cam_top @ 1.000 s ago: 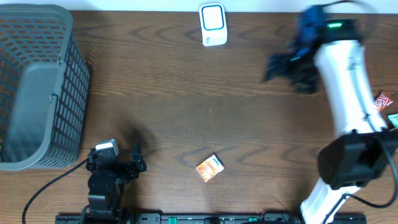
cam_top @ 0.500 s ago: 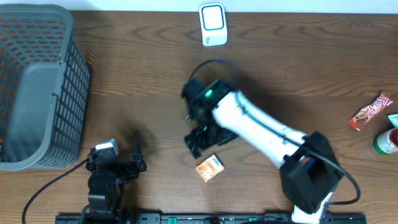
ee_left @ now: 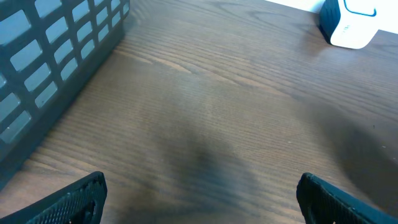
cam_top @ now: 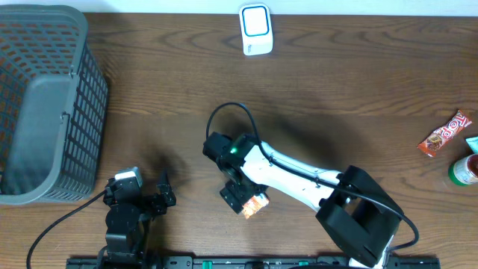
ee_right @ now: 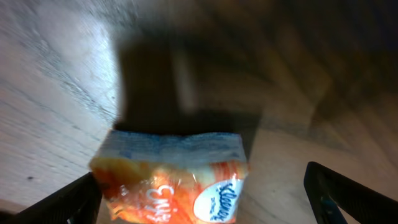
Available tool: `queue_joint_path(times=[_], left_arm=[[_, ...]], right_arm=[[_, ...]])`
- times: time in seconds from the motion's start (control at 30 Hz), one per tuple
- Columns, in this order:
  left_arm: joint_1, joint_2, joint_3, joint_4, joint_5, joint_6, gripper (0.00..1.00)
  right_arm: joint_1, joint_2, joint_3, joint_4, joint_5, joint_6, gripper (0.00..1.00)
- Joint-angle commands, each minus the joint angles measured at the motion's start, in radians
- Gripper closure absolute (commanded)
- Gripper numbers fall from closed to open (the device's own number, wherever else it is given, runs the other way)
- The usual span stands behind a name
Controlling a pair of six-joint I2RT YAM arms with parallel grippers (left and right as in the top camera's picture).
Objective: Scan the item barcode
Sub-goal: 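Move the right gripper down over the orange tissue pack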
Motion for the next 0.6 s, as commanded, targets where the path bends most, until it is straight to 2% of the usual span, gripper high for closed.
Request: queue_joint_path(times=[0.0, 0.3, 0.5, 0.57], left_arm=[[0.004, -0.002, -0.005, -0.003, -0.002, 0.018, 0.02], [0.004, -0.002, -0.005, -0.003, -0.002, 0.018, 0.02], [0.004, -0.002, -0.005, -0.003, -0.002, 0.018, 0.02], [0.004, -0.002, -0.005, -0.003, -0.002, 0.018, 0.02]], right_arm=[[0.006, 0.003, -0.014, 0.014, -0.076, -0.048, 0.01], [0.006, 0.003, -0.052, 0.073, -0.125, -0.052, 0.01], [0.006, 0.003, -0.100, 0.074, -0.124, 0.053, 0.01], [0.006, 0.003, -0.103, 0.074, -0.124, 0.066, 0.07]])
